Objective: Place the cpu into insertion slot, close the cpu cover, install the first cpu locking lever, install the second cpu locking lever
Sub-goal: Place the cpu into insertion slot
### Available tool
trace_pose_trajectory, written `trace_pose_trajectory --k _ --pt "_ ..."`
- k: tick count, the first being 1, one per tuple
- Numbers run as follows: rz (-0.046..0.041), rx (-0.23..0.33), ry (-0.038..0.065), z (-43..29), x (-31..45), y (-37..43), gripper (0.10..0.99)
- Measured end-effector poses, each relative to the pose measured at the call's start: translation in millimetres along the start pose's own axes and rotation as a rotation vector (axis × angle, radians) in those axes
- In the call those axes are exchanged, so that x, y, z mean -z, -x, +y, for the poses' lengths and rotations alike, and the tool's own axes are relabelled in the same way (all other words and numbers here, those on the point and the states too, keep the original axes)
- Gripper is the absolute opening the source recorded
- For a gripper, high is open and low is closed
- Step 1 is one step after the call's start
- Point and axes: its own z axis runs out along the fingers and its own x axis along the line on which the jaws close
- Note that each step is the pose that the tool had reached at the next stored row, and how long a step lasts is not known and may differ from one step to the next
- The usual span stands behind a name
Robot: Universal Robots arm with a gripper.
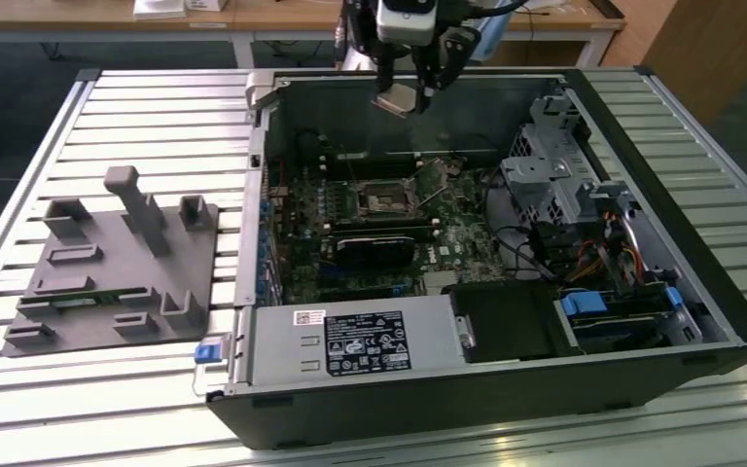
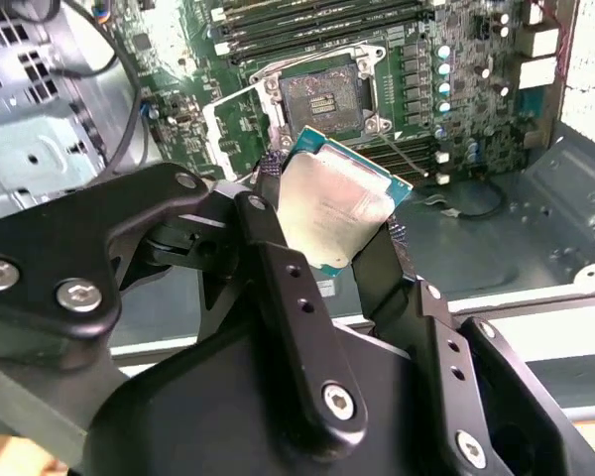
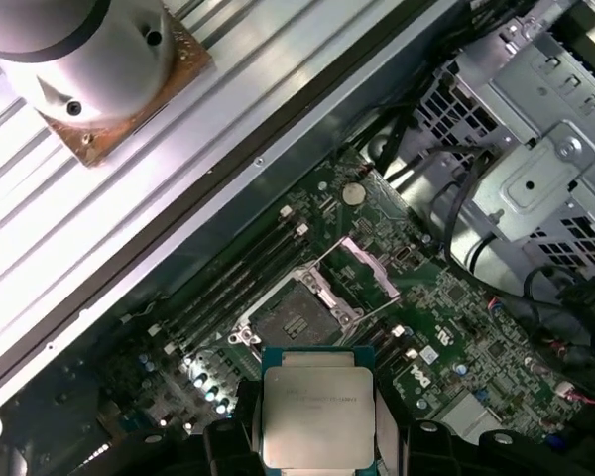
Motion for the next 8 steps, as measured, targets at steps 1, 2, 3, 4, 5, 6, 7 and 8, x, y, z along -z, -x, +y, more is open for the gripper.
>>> trace_pose_trajectory --k 1,2,3,4,5,6,7,8 --pt "-0.0012 -0.016 0.000 0.0 -0.2 0.0 0.541" --pt "-0.0026 -0.032 0.001 0.0 -0.4 0.0 0.541" --pt "-0.0039 -0.048 0.001 0.0 -0.6 0.0 0.541" --pt "-0.0053 -0.064 0.001 -0.1 -0.9 0.0 0.541" --pt "-0.0068 -0.082 0.001 -0.1 -1.1 0.0 0.541" --pt "-0.0081 -0.099 0.002 -0.1 -1.3 0.0 0.541" --pt "-0.0095 -0.115 0.002 -0.1 -1.5 0.0 0.541" --pt "-0.0108 -0.131 0.002 -0.1 -1.8 0.0 0.541"
